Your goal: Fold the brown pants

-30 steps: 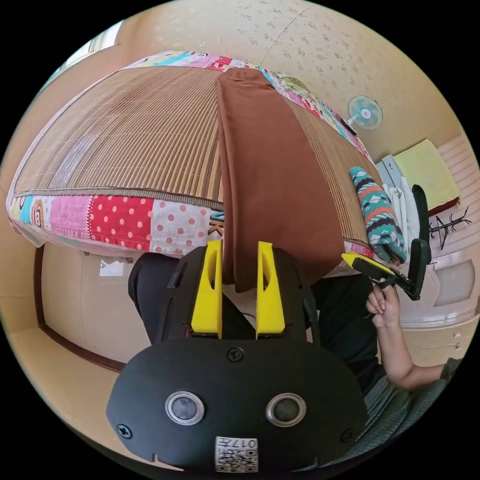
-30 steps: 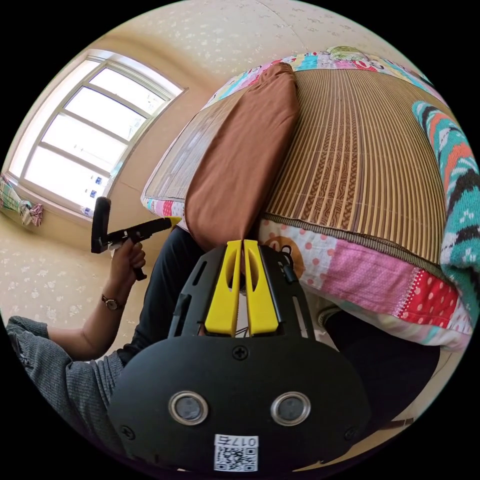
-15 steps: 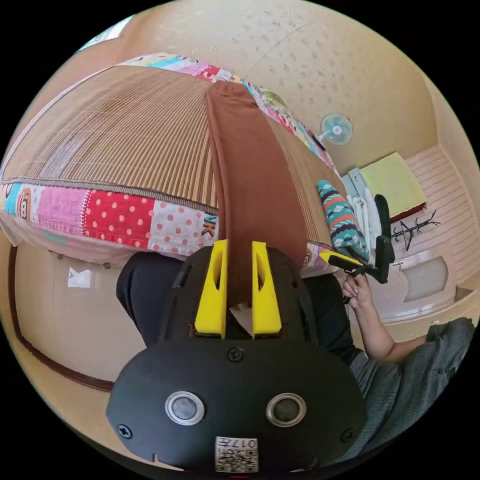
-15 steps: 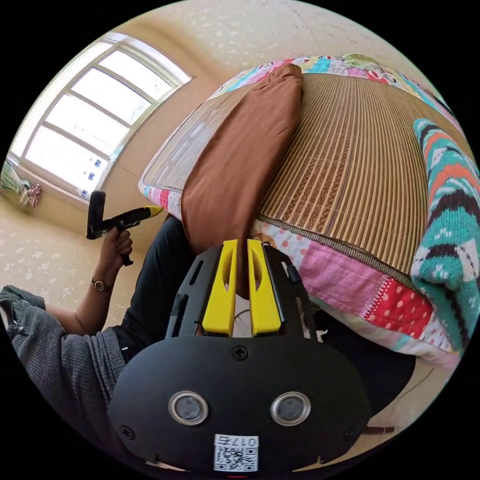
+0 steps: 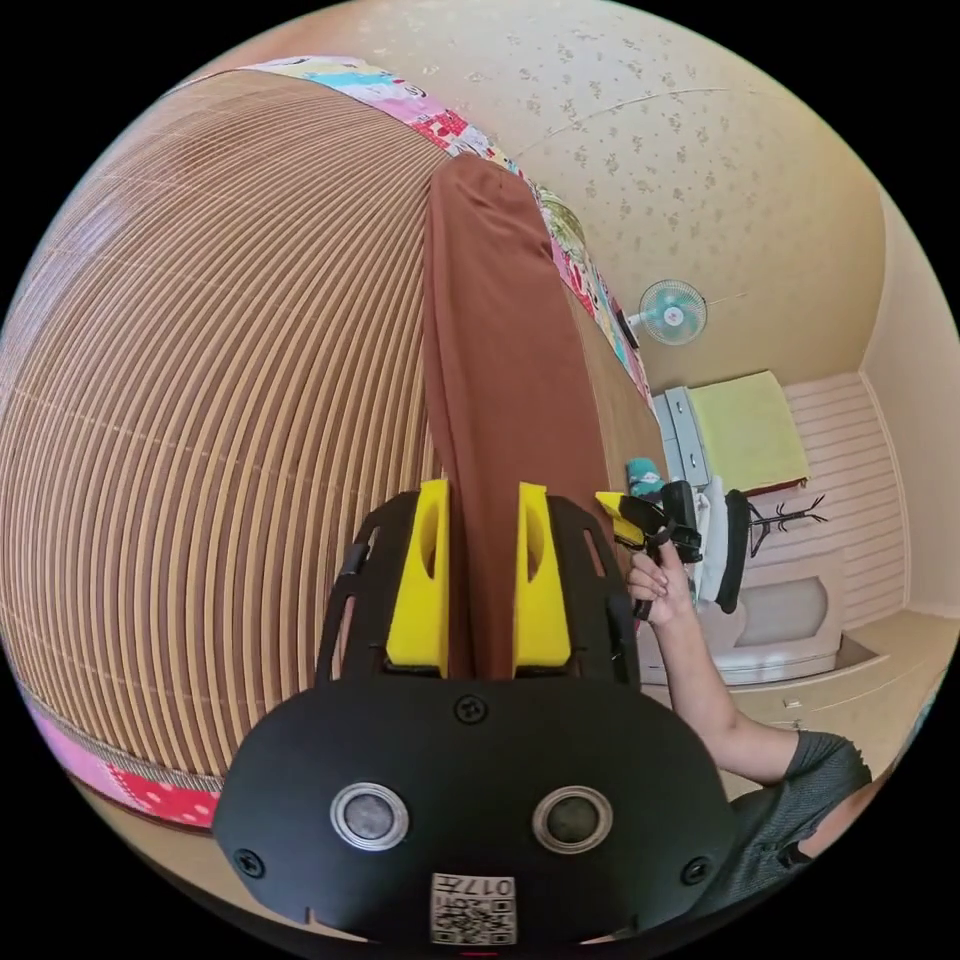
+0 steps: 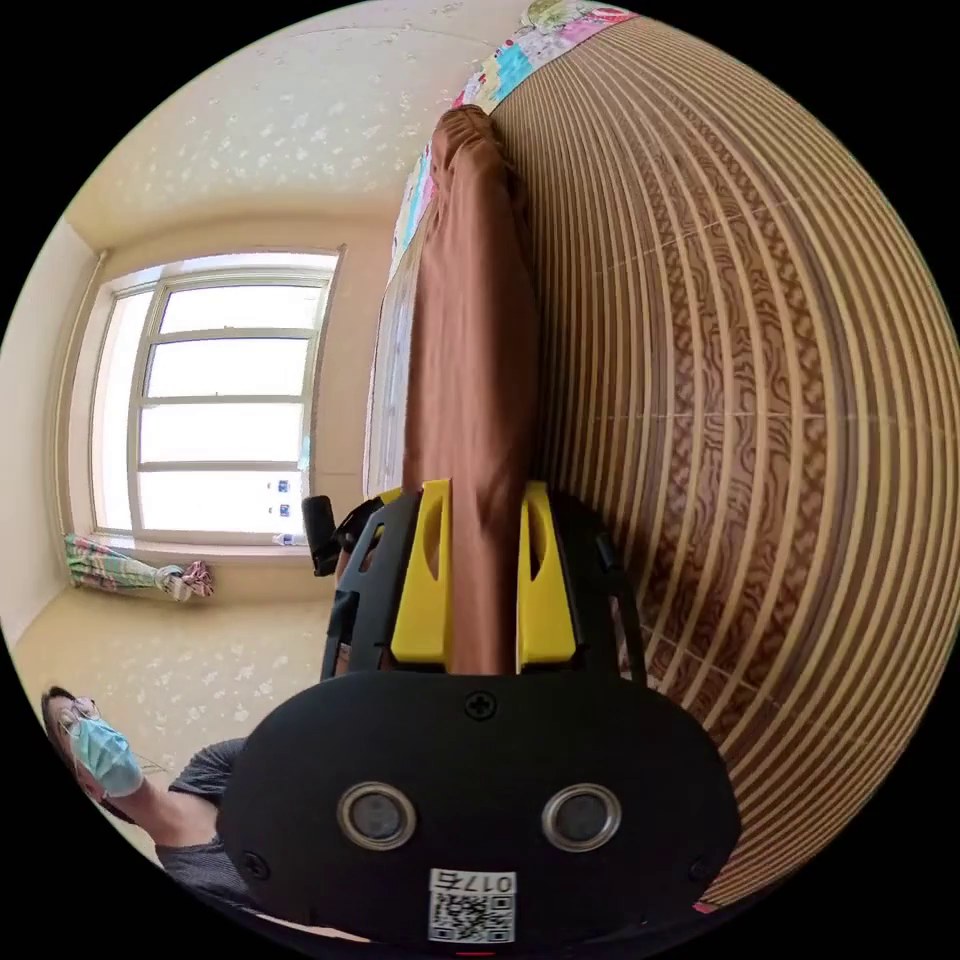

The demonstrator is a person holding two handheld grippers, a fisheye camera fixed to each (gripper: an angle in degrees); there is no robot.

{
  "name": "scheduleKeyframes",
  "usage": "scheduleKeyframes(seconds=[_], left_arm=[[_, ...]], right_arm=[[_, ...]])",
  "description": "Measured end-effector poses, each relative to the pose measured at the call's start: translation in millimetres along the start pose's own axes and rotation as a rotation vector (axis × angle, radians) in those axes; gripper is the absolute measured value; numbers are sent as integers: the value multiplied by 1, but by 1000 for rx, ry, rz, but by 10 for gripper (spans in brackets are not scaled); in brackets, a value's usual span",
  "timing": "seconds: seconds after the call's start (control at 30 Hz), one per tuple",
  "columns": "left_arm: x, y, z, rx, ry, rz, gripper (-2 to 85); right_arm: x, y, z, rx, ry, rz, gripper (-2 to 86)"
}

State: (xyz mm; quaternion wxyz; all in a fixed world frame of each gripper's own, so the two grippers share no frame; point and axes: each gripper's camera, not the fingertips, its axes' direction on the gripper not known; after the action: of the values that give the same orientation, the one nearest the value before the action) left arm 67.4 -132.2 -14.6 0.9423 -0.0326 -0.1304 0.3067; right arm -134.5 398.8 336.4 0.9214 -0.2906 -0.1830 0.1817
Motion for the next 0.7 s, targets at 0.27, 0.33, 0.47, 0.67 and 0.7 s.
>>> scheduleKeyframes(seconds=[0.27,0.33,0.47,0.67,0.7], left_arm=[[48,69,-121,183,669,254,37],[104,93,-163,234,714,407,36],[253,144,-275,412,733,755,37],[413,211,-395,591,729,1035,37],[431,220,-404,629,678,1048,35]], right_arm=[[-77,104,-99,66,-419,-449,13],[-135,156,-144,112,-469,-642,10],[-249,233,-217,194,-481,-936,8],[-397,362,-300,344,-404,-1199,7],[-410,375,-307,379,-368,-1175,7]])
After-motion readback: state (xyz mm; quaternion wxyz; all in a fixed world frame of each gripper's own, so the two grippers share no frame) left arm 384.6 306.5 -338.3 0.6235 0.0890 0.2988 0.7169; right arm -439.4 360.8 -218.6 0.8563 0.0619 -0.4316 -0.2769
